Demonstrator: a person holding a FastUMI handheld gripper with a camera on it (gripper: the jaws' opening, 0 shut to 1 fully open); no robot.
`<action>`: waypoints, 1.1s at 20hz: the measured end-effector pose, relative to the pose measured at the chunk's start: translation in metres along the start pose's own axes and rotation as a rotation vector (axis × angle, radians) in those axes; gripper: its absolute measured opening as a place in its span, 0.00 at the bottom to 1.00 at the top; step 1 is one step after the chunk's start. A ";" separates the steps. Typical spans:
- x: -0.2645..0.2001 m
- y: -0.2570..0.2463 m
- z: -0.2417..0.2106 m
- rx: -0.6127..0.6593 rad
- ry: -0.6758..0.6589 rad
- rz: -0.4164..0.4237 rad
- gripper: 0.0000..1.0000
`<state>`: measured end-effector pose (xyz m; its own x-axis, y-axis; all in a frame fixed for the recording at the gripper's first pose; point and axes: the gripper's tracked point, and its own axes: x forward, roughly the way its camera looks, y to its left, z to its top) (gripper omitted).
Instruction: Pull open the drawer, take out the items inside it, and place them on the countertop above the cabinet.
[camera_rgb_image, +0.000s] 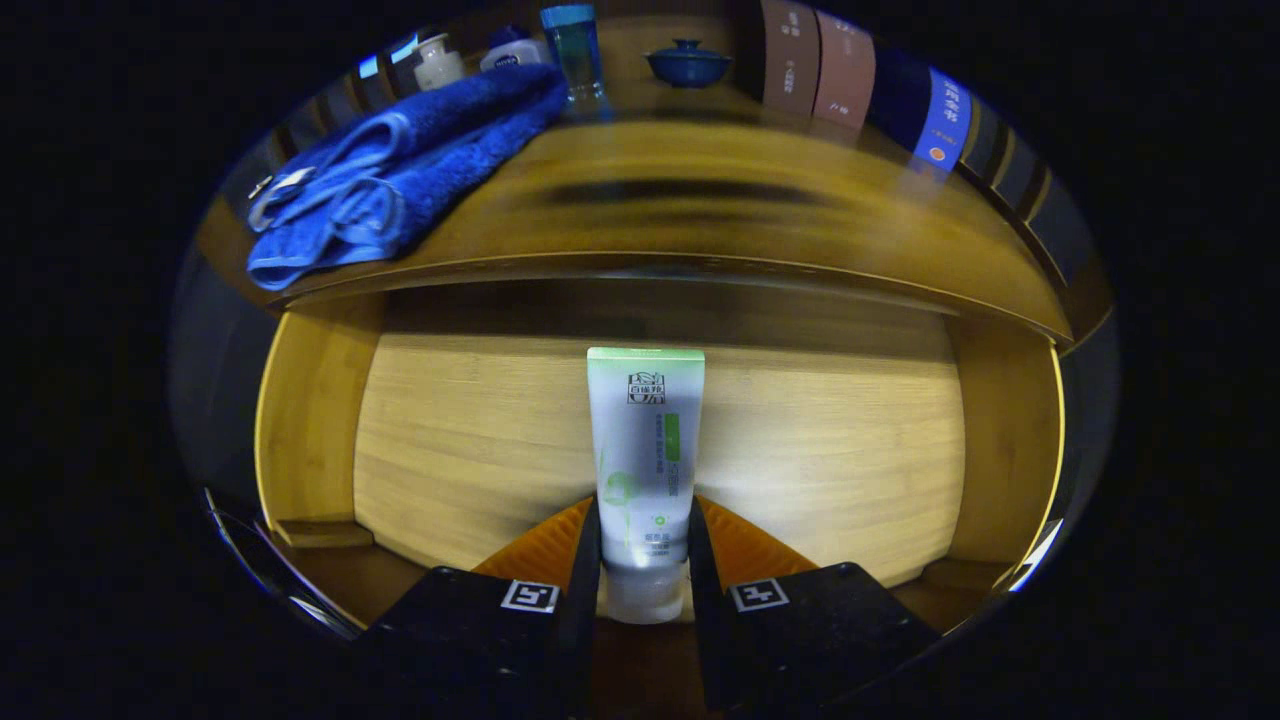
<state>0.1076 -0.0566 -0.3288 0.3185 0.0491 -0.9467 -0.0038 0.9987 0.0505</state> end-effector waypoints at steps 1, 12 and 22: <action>-0.012 0.001 -0.001 -0.003 -0.019 0.008 0.48; -0.099 -0.001 0.117 0.028 -0.316 0.036 0.47; -0.033 -0.015 0.221 0.035 -0.248 -0.085 0.47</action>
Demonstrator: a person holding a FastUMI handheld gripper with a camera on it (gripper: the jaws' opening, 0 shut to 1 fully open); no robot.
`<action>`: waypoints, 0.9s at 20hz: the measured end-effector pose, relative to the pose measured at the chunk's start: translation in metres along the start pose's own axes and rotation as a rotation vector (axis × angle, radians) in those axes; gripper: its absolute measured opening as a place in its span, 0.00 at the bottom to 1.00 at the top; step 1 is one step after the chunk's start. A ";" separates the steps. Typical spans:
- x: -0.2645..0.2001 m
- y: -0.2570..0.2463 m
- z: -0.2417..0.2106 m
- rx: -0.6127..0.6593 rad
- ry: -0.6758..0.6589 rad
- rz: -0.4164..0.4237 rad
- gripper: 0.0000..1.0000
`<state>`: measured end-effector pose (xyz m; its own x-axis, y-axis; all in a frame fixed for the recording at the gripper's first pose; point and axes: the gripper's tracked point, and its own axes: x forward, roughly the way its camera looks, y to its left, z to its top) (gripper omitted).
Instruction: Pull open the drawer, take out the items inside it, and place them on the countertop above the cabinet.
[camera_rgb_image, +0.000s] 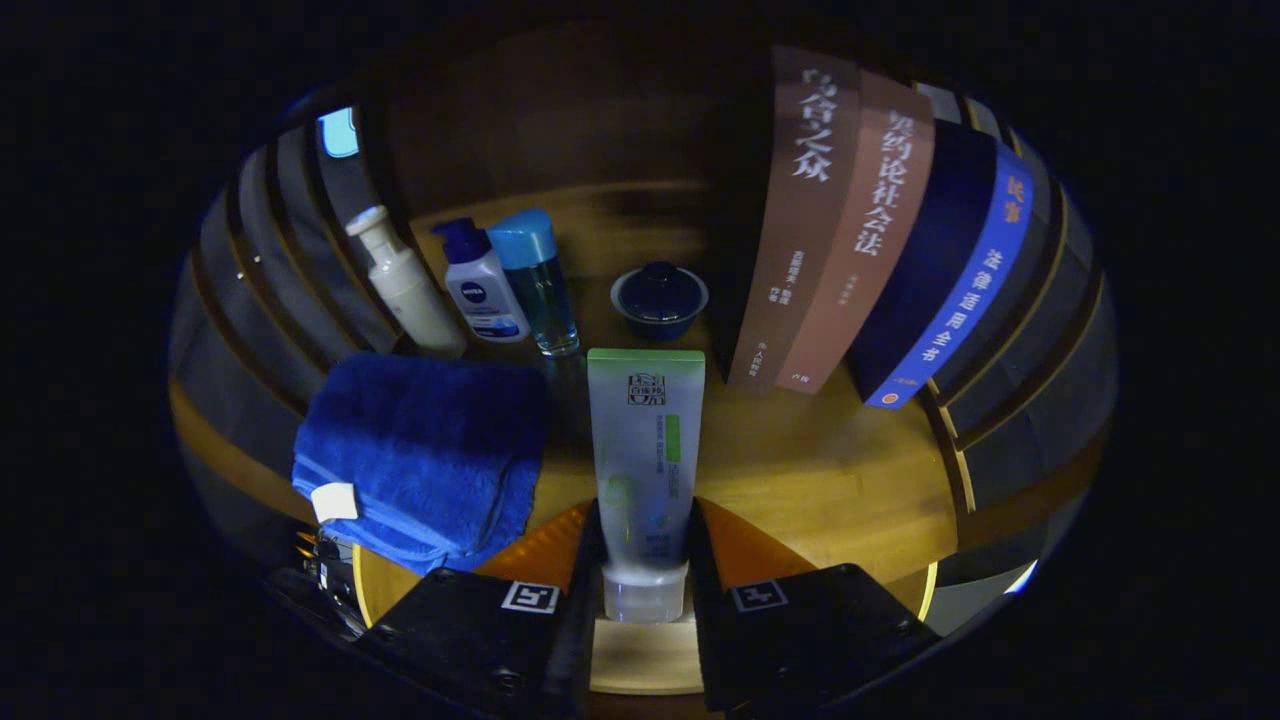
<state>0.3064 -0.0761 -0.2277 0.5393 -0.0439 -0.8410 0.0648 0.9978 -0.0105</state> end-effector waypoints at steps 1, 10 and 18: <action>0.009 -0.002 -0.003 -0.004 0.018 -0.019 0.47; 0.029 0.001 -0.011 0.033 0.072 -0.006 0.74; -0.021 0.005 -0.006 0.060 -0.074 0.020 1.00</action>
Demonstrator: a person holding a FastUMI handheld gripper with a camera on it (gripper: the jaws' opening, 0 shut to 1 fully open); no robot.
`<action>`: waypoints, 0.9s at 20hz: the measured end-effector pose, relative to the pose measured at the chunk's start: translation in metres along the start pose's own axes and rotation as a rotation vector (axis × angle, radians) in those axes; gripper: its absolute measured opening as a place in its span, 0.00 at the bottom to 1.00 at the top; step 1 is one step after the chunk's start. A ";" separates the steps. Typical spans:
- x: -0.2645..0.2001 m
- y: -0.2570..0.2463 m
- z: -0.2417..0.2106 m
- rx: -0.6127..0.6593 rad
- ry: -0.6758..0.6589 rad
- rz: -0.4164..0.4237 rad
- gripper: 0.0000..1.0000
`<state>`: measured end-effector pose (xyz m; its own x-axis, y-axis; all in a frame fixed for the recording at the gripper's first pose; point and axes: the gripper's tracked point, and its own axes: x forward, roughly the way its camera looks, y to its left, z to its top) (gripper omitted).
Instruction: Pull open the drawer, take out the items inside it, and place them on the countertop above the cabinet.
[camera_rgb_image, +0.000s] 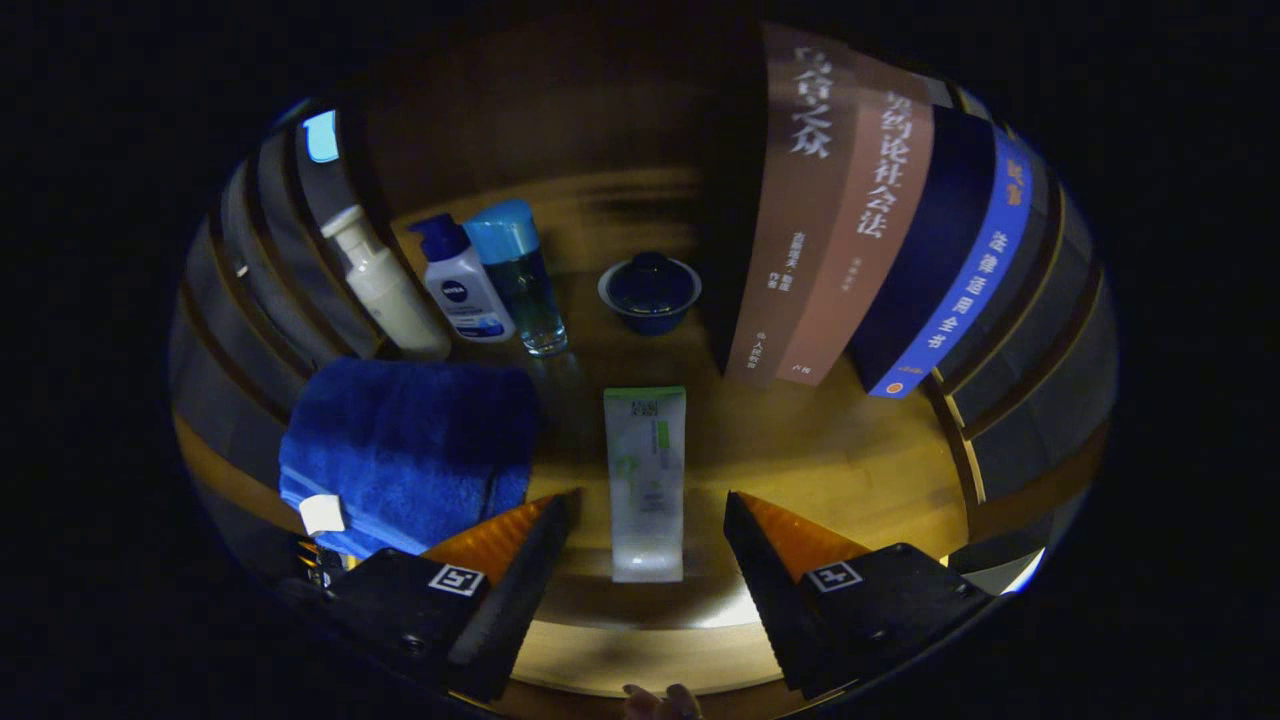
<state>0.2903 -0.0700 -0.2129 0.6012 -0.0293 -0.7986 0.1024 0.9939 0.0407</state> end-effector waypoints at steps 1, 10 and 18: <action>-0.011 0.003 -0.001 0.009 -0.044 0.013 1.00; -0.168 0.014 -0.055 0.038 -0.520 0.104 1.00; -0.211 0.011 -0.202 -0.042 -0.696 0.095 1.00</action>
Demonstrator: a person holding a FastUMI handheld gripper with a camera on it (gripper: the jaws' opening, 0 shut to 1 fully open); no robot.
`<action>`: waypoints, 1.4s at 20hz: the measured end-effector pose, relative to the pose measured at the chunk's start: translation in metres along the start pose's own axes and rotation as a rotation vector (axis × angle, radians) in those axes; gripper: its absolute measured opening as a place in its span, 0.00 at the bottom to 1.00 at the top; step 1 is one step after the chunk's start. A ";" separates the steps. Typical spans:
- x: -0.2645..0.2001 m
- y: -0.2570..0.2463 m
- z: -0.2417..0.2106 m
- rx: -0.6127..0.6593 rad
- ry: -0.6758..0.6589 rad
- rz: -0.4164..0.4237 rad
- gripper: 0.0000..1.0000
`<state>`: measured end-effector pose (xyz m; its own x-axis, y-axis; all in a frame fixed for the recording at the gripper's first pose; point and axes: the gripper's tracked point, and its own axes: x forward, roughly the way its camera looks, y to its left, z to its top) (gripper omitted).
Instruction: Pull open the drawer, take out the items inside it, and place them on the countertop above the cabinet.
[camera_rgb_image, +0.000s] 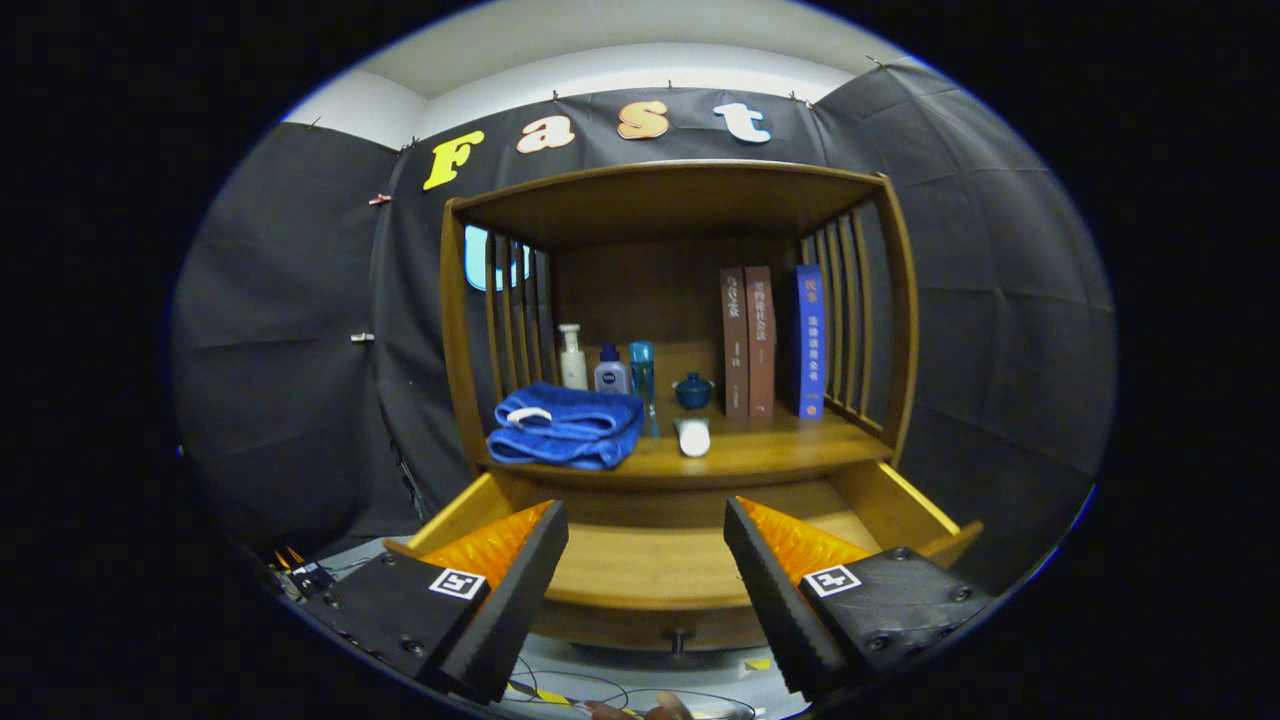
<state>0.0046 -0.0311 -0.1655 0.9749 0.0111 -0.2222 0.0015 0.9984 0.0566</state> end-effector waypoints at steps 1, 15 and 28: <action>-0.005 -0.005 -0.016 0.007 0.000 -0.018 1.00; 0.021 -0.015 -0.101 -0.009 0.081 -0.088 1.00; 0.134 -0.012 -0.090 0.017 0.121 -0.099 0.99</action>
<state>0.1150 -0.0369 -0.2835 0.9358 -0.0795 -0.3436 0.1008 0.9939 0.0446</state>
